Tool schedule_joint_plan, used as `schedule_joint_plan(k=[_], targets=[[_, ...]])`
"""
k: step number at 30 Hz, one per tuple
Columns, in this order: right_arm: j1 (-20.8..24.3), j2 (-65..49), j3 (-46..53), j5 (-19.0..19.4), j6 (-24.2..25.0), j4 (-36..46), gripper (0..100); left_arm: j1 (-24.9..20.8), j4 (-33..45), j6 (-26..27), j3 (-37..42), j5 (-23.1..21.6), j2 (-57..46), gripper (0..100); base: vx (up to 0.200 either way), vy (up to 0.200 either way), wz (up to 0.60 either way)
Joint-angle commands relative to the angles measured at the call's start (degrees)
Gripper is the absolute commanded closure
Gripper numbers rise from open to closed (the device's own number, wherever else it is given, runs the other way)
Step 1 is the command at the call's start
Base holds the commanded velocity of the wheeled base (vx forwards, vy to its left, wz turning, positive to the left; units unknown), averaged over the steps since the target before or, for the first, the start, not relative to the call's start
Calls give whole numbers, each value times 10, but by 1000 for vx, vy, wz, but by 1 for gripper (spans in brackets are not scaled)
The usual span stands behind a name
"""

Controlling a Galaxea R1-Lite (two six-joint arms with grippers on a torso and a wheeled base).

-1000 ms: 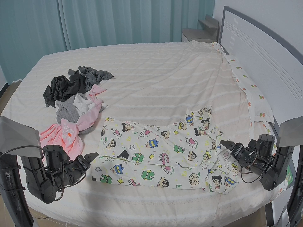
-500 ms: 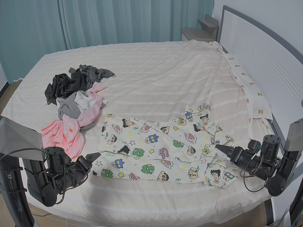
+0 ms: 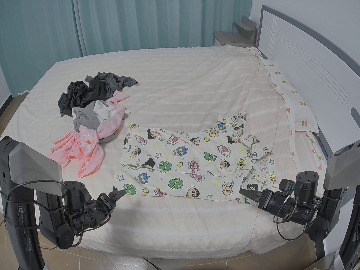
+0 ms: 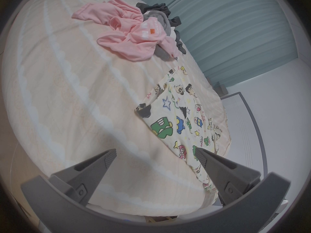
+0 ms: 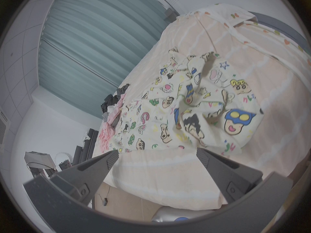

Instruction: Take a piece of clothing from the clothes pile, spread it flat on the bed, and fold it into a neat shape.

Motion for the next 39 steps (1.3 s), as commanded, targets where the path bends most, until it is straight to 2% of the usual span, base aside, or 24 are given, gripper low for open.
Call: schedule_joint_plan(k=[1,5,12,18,23,31,34,39], targets=[[14,19,-6,0,3,-7,0,-2,-10,0,-2,2,15,0,0,0,0],[32,50,-28,-6,5,-8,0,-5,-10,1,-3,3,18,0,0,0,0],[25,101,-92,-56,2,-7,0,-5,-10,1,-3,5,19,0,0,0,0],[-12,128,-141,-95,0,-7,0,-5,-10,1,-2,6,19,0,0,0,0],[-41,126,-159,-143,3,-8,0,-5,-10,1,-1,6,19,0,0,0,0],[-59,126,-161,-154,5,-8,0,-5,-10,1,-1,7,19,0,0,0,0],[-61,125,-162,-173,6,-8,0,-5,-10,1,0,7,19,0,0,0,0],[-74,121,-163,-175,7,-9,0,-5,-10,1,-1,7,19,0,0,0,0]])
